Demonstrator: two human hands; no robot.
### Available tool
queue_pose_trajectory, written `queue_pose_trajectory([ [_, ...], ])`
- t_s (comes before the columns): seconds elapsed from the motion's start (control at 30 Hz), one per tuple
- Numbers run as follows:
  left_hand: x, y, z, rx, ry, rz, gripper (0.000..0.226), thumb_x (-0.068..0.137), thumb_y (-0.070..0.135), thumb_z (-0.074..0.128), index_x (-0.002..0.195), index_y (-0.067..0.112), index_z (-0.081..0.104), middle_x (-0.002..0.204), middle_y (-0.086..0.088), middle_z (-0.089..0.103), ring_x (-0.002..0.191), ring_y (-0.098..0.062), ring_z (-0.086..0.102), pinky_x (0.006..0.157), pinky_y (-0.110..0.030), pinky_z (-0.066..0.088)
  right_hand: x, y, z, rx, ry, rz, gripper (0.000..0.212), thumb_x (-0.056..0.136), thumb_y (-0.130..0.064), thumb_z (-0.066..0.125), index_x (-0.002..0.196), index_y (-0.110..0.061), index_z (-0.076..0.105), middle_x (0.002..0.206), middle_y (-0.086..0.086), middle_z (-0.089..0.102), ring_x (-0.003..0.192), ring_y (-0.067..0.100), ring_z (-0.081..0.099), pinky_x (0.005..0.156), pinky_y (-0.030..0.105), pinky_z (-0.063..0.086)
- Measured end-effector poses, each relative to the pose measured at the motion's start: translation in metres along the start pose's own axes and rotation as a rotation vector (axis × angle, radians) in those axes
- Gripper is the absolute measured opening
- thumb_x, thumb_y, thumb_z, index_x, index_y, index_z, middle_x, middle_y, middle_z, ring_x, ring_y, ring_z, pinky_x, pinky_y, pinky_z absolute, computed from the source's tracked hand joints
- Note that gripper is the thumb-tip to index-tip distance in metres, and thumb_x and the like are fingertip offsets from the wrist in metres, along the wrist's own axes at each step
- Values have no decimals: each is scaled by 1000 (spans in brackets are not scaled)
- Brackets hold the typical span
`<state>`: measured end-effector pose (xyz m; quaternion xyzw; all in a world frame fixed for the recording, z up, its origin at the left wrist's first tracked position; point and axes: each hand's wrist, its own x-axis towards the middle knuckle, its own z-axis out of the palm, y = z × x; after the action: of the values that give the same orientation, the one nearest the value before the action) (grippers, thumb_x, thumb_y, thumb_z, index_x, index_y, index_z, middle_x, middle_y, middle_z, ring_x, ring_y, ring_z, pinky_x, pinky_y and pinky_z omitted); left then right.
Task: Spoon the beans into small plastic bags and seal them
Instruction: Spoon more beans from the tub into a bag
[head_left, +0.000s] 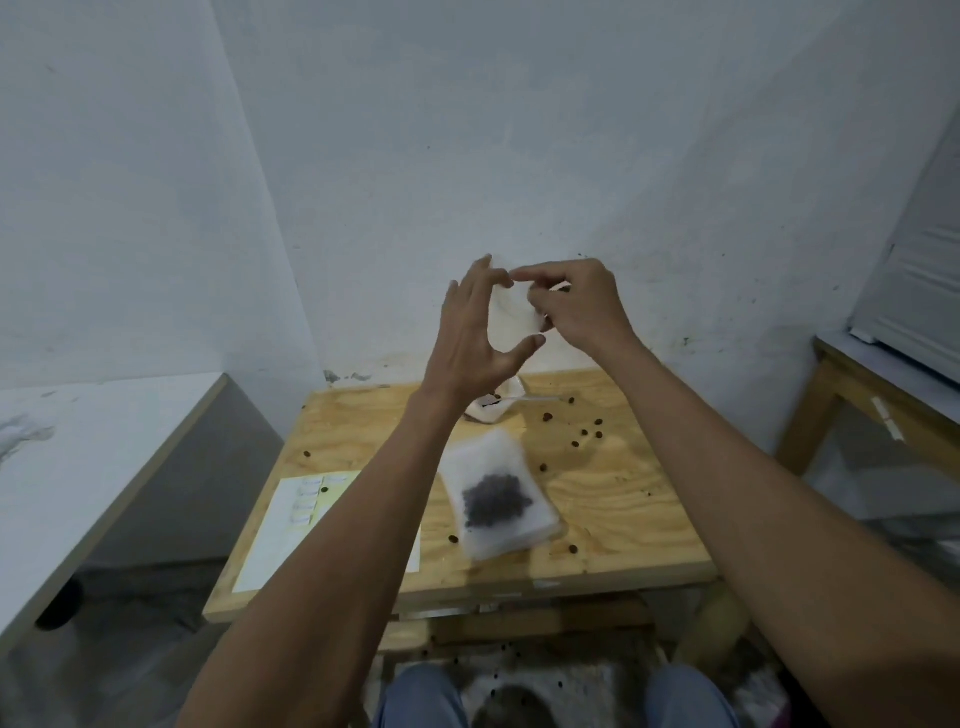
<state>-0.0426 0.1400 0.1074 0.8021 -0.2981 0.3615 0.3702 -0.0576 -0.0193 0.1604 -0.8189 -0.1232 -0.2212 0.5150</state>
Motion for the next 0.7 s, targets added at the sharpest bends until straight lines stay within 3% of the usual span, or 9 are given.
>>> queue_pose_trajectory([
  [0.03,0,-1,-3,9,36,9,73,81,42,82,136,15,42,140,-3,51,141,-26,41,109,-62,37,2,-2,1,77,-15,41,35,89,1,61,109,-19,81,86,-6,71,70,8,68,67,25,61],
  [0.1,-1,-4,-9,10,52,-8,92,78,50,82,149,16,35,150,0,44,138,-21,44,109,-57,40,3,-2,4,208,-56,128,34,88,0,59,106,-19,81,81,-5,70,77,13,67,70,31,63],
  [0.2,-4,-8,-16,35,-2,-103,119,71,56,85,159,9,21,149,-1,44,130,-17,47,104,-26,41,1,0,14,322,-102,231,35,88,3,54,104,-15,81,72,-4,67,68,13,63,67,28,60],
  [0.27,-6,-13,-18,37,-37,-172,119,69,55,87,157,6,25,138,-3,50,121,-12,49,91,-6,35,-1,4,21,378,-115,280,33,90,2,55,105,-12,80,78,1,69,66,15,65,66,29,60],
  [0.3,-6,-17,-18,36,-41,-212,117,67,56,87,155,5,29,135,-2,51,118,-10,49,88,-3,33,-1,7,25,411,-104,309,29,92,-1,57,107,-11,79,84,5,71,68,17,67,66,30,61],
  [0.4,-10,-36,-18,51,-100,-348,112,60,67,77,149,8,41,136,-2,51,121,-13,50,94,-17,36,1,28,37,503,50,506,18,93,-13,66,108,-7,74,89,12,72,69,22,70,64,32,63],
  [0.47,-14,-51,-16,68,-177,-433,109,58,65,80,147,11,45,138,-3,51,125,-17,51,95,-24,38,-1,51,45,524,157,713,19,92,-9,67,107,1,69,83,15,69,64,24,66,57,31,62],
  [0.6,-22,-75,-8,61,-291,-601,105,57,61,88,143,18,46,134,-4,54,122,-21,53,88,-30,43,-11,95,56,546,144,1026,16,94,2,61,110,4,61,83,20,65,65,26,65,46,34,58],
  [0.7,-25,-88,2,50,-405,-715,110,47,70,81,142,25,48,136,-6,51,120,-24,53,83,-33,42,-14,118,66,634,149,1115,16,96,8,56,112,5,56,87,20,55,76,29,64,71,40,62],
])
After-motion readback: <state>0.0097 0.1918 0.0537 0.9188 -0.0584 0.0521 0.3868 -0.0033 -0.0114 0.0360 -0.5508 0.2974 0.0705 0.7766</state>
